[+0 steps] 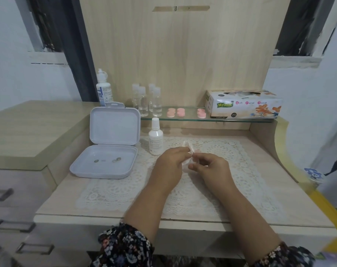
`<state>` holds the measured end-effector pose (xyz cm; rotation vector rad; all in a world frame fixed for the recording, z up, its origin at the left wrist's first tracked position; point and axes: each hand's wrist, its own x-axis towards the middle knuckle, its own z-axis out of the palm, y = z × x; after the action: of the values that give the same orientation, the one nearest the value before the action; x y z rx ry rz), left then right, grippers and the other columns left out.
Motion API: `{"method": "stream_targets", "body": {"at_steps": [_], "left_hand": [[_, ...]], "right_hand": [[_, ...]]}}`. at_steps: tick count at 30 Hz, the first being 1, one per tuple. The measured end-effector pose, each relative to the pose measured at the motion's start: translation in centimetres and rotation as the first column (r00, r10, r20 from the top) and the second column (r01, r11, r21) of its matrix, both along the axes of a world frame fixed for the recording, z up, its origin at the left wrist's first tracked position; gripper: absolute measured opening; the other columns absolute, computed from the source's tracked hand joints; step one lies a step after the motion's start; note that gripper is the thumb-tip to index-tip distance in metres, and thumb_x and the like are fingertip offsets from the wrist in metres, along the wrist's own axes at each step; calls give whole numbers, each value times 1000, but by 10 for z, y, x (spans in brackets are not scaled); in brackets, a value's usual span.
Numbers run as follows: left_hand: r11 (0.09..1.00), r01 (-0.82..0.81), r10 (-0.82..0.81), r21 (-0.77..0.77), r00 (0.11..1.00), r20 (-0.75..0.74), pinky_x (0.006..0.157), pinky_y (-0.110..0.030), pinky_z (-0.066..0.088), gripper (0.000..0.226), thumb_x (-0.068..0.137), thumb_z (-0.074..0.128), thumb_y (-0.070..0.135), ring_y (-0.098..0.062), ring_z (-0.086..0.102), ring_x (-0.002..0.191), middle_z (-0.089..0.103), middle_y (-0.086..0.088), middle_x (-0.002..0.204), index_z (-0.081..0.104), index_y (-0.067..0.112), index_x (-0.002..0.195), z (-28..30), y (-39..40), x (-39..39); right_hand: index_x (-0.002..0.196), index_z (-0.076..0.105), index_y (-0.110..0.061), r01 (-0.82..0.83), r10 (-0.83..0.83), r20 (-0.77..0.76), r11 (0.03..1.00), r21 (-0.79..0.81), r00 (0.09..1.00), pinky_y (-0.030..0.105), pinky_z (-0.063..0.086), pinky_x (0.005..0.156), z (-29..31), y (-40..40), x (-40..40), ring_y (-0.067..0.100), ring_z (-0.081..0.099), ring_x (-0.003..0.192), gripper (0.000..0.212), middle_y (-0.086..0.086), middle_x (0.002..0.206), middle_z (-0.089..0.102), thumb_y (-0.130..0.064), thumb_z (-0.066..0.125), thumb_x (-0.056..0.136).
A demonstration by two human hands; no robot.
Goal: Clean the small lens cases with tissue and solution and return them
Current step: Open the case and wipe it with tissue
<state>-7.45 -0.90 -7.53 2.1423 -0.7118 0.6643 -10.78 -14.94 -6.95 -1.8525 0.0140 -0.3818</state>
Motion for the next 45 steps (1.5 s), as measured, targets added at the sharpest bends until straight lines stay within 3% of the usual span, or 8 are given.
{"method": "stream_targets", "body": {"at_steps": [11, 17, 21, 26, 29, 37, 41, 45], "left_hand": [[981, -151, 142, 122, 987, 73, 69, -46, 52, 19, 82, 57, -1, -28, 61, 81, 68, -9, 87, 70, 6, 94, 2, -2, 2], [948, -255, 200, -189, 942, -268, 66, -31, 50, 15, 89, 57, 8, -19, 63, 71, 68, -3, 75, 70, 9, 83, 9, -5, -4], [891, -296, 105, -343, 872, -479, 57, -14, 46, 17, 86, 61, 7, -7, 61, 68, 65, 5, 73, 65, 18, 73, 14, -5, -2], [795, -315, -94, -519, 781, -618, 54, -22, 48, 12, 84, 64, 5, -13, 59, 62, 65, -3, 71, 64, 8, 72, 19, -3, 0], [774, -324, -148, -544, 743, -652, 48, -22, 45, 8, 86, 63, 7, -15, 57, 60, 64, -3, 70, 65, 5, 79, 19, -2, -1], [841, -223, 60, -494, 944, -324, 65, -8, 43, 22, 85, 62, 3, 4, 57, 69, 63, 11, 76, 64, 23, 77, 18, -7, -8], [948, -155, 66, -279, 950, -304, 71, -2, 37, 13, 86, 64, 6, 4, 53, 77, 55, 8, 85, 74, 10, 94, 11, -9, -3], [981, -78, 26, -176, 959, -283, 73, -11, 40, 16, 89, 61, 7, -7, 53, 80, 50, 5, 87, 72, 9, 100, 8, -8, -1]], "right_hand": [[101, 75, -20, -13, 12, 40, 1000, 12, 999, 8, 48, 77, -1, -1, -2, -1, 64, 84, 30, -10, 95, 71, -7, 80, 74], [89, 73, -35, -25, 26, 172, 1000, -11, 985, 12, 50, 77, 2, 3, -6, 0, 64, 84, 37, -13, 91, 71, -3, 81, 72], [96, 76, -24, 0, 30, 265, 994, -111, 964, 14, 52, 75, 1, 5, -5, 4, 65, 82, 33, -13, 86, 70, -1, 81, 72], [97, 77, -14, 84, 32, 420, 963, -255, 907, 16, 53, 76, -3, 5, -2, 4, 66, 86, 29, -19, 94, 66, -1, 81, 72], [94, 77, -15, 77, -22, 348, 987, -144, 937, 12, 51, 74, 0, 4, -1, 2, 63, 80, 27, -13, 91, 69, -1, 81, 71], [103, 73, -25, 99, -104, 87, 993, 62, 991, 8, 48, 73, 6, 4, -1, -5, 61, 80, 32, -11, 91, 67, -13, 81, 75], [99, 74, -24, 79, -79, 125, 997, 8, 989, 5, 46, 72, 7, 5, -4, -9, 60, 77, 30, -15, 89, 67, -8, 80, 75], [92, 74, -26, 44, -59, 63, 976, 212, 996, 10, 51, 72, 9, 4, -4, 4, 68, 79, 29, -3, 85, 72, -8, 83, 71]]}}
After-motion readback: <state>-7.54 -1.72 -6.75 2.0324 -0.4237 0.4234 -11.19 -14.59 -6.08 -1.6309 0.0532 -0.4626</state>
